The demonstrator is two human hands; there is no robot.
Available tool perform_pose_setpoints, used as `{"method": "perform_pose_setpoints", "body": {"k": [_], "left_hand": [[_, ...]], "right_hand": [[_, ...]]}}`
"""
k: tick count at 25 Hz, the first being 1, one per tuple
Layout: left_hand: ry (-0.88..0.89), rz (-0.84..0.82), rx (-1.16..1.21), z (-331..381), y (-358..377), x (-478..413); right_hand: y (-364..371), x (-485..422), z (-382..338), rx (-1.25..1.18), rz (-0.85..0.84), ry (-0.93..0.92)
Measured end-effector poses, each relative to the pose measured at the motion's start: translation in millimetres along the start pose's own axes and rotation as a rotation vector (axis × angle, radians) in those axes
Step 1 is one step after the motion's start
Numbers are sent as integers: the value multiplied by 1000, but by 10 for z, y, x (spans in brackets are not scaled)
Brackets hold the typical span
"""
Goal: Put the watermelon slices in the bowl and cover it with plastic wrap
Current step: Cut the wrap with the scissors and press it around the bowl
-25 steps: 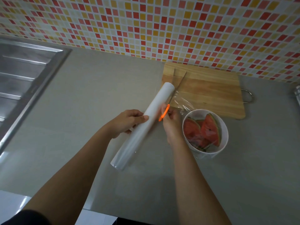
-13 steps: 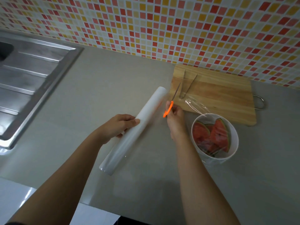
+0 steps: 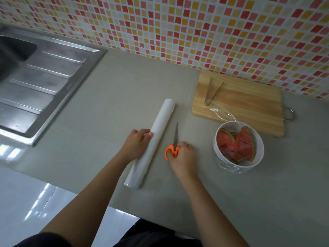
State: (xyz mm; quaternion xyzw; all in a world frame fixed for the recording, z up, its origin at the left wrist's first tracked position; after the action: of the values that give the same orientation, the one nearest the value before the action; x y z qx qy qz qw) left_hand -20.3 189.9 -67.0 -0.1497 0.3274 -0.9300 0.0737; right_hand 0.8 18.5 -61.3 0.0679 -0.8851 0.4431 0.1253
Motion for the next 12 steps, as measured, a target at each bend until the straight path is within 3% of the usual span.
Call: {"method": "perform_pose_setpoints", "body": {"k": [5,12], "left_hand": [[1,-52,-194,18,-33,-21],[2,-19,-128,6,-61,2]], "right_hand": [[-7,35,-13,-9,-54,17],[-154,147,30,-69,20,-51]]}}
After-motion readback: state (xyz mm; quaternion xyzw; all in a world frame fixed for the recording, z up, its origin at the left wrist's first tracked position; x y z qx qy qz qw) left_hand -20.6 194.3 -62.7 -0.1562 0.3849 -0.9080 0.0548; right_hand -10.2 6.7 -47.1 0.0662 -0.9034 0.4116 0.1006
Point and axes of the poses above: each hand's wrist, its own x-axis away from the middle knuckle, its own y-axis out of the palm, z = x × y, the point moved 1 cm from there along -x, towards the middle knuckle, and after that the axes turned 7 degrees about y, right-handed, at the moved point
